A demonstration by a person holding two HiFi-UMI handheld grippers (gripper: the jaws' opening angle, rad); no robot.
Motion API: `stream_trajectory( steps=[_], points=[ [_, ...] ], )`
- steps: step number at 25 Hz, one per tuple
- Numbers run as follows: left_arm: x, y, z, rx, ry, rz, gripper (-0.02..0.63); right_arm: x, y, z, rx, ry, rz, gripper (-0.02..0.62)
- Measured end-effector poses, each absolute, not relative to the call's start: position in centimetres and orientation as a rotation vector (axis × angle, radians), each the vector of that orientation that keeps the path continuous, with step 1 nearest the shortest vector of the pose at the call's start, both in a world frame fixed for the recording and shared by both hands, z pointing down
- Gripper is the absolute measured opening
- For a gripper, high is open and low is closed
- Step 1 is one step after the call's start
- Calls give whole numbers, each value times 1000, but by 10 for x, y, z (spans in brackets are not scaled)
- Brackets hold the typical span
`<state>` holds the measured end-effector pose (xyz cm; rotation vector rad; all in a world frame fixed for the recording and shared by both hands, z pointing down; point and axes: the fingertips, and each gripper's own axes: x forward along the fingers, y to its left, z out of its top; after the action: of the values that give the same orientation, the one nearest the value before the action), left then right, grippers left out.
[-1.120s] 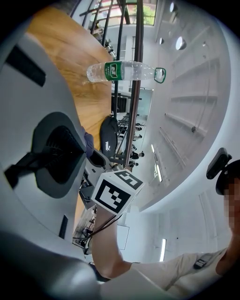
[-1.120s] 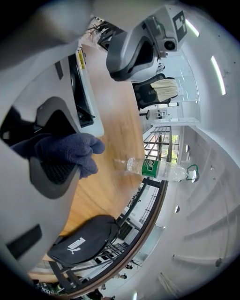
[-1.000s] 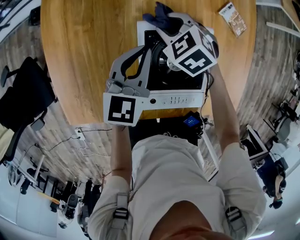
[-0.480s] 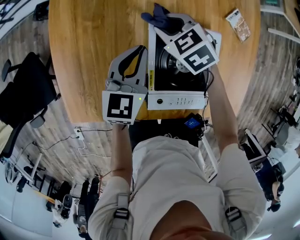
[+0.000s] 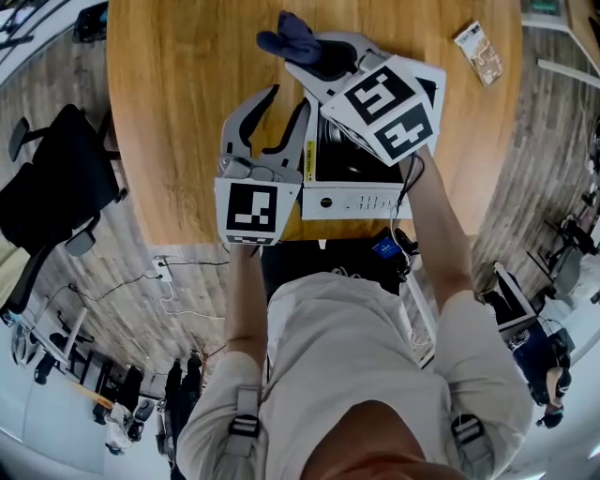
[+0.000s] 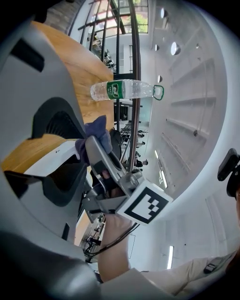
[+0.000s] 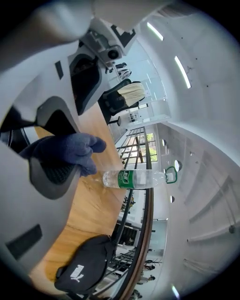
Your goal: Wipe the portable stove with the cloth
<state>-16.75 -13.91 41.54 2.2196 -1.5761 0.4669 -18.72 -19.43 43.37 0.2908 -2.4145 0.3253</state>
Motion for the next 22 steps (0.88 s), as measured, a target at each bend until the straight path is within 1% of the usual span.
stream_trajectory(
  steps=[3, 6, 8, 11, 13, 14, 15, 17, 20, 22],
  points=[
    [-169, -143, 417, 2224, -1585, 483, 216, -189, -186, 415, 301, -2464, 384, 135],
    [-166, -149, 413, 2246, -1588, 442, 296, -189, -175, 399, 294, -2503, 420, 137],
    [-165, -154, 407, 2261, -1602, 404, 333, -190, -167, 392, 280, -2520, 437, 137],
    [-163, -160, 401, 2268, -1622, 367, 341, -190, -155, 387, 261, -2528, 449, 139],
    [-161, -162, 402, 2285, -1621, 402, 339, -188, -152, 387, 271, -2526, 446, 140],
    [-160, -162, 403, 2293, -1625, 434, 328, -186, -152, 388, 277, -2526, 448, 140],
    [-159, -163, 405, 2299, -1631, 466, 273, -184, -152, 389, 284, -2526, 450, 141],
    [-156, -163, 409, 2309, -1641, 517, 210, -181, -154, 391, 304, -2525, 443, 156],
    [-153, -166, 412, 2327, -1634, 556, 153, -176, -159, 393, 352, -2521, 421, 196],
    [-149, -169, 414, 2336, -1628, 577, 140, -172, -164, 394, 381, -2513, 413, 216]
  ],
)
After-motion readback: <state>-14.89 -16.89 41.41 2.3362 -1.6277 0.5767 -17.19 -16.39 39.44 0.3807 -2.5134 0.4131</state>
